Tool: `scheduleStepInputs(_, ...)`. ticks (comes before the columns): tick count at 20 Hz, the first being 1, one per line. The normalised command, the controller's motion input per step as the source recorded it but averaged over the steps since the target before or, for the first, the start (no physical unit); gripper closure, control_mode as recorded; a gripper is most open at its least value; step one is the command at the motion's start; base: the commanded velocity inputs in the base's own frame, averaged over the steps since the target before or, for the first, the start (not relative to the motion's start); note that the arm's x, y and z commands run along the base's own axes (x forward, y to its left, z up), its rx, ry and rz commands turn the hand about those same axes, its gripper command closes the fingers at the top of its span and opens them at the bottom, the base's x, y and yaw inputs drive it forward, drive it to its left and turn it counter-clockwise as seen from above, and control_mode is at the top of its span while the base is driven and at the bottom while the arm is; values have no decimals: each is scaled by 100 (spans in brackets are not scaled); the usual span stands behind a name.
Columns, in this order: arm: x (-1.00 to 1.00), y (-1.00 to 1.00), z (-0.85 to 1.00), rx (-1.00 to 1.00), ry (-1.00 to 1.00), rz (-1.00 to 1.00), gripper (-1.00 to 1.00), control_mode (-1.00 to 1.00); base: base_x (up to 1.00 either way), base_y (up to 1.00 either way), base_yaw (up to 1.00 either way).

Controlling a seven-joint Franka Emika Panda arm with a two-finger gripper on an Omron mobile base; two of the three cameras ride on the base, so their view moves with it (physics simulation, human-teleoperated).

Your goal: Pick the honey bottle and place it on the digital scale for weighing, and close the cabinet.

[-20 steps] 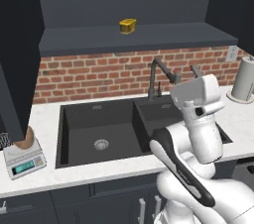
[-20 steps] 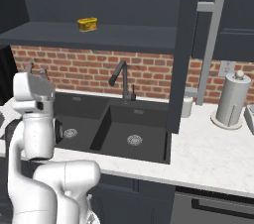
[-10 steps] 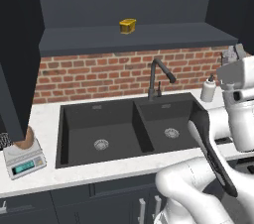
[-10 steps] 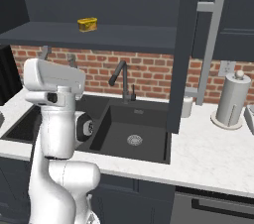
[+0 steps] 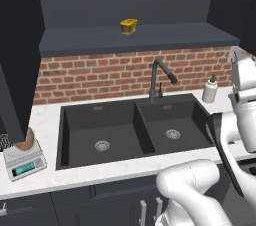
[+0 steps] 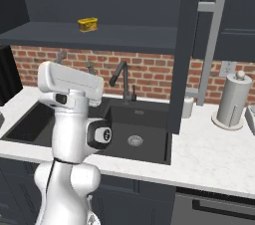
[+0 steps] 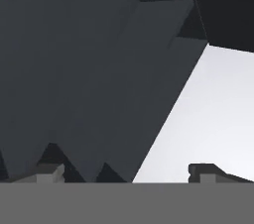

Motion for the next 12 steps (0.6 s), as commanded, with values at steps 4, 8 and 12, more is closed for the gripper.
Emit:
scheduleStepInputs(4,-100,-76,-16,11,20,0,-100,-100,0,0,0)
scheduleStepInputs(8,-100,-86,0,25,17,0,-100,-100,0,0,0)
scheduleStepInputs(12,-100,-86,0,19,27,0,-100,-100,0,0,0)
